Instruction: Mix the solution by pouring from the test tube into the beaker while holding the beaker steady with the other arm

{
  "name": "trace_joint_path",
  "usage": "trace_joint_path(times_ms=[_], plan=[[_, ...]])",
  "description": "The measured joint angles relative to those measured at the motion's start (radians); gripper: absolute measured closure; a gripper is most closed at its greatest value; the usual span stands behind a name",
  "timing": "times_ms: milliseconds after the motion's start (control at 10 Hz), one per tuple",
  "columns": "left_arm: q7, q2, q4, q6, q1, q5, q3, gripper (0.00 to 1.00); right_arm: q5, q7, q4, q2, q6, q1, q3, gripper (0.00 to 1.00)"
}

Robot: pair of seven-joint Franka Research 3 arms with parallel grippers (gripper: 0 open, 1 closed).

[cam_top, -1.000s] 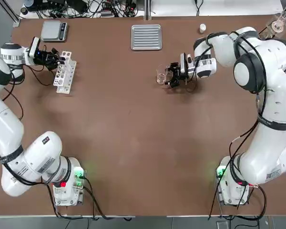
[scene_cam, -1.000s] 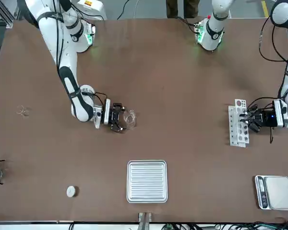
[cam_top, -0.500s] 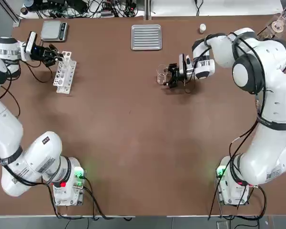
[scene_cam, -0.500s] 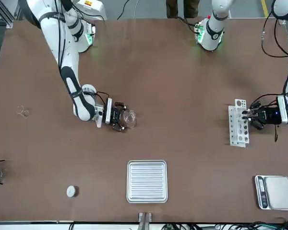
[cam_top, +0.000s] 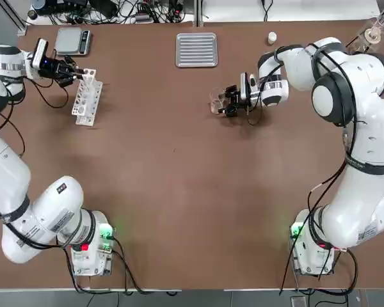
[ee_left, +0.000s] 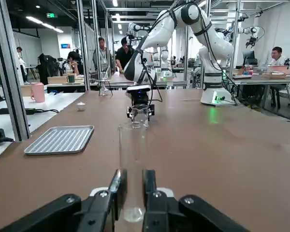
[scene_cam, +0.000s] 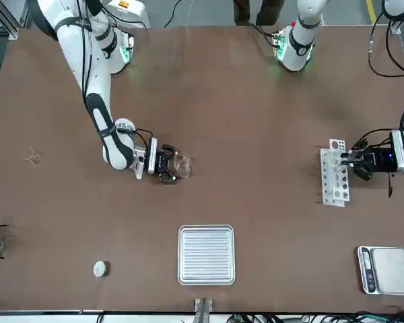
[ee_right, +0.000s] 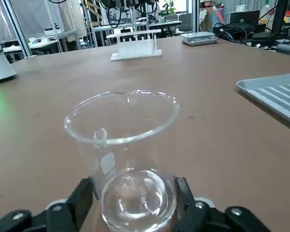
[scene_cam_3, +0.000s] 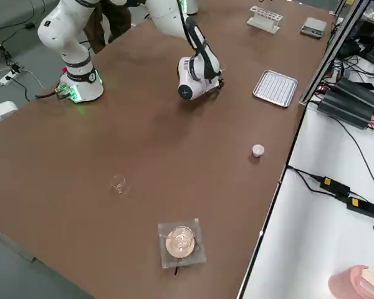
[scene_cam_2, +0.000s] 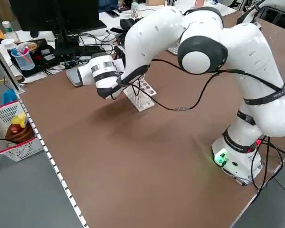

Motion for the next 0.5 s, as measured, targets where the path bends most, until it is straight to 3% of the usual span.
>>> trace_joint_path(times_ms=[500], plan=[[0.003,-0.043,-0.019,0.000,0.000,0.000,-0.003,0.78,0.000,-0.001,0.001,0.000,0.002,0.000,-0.001,0.29]])
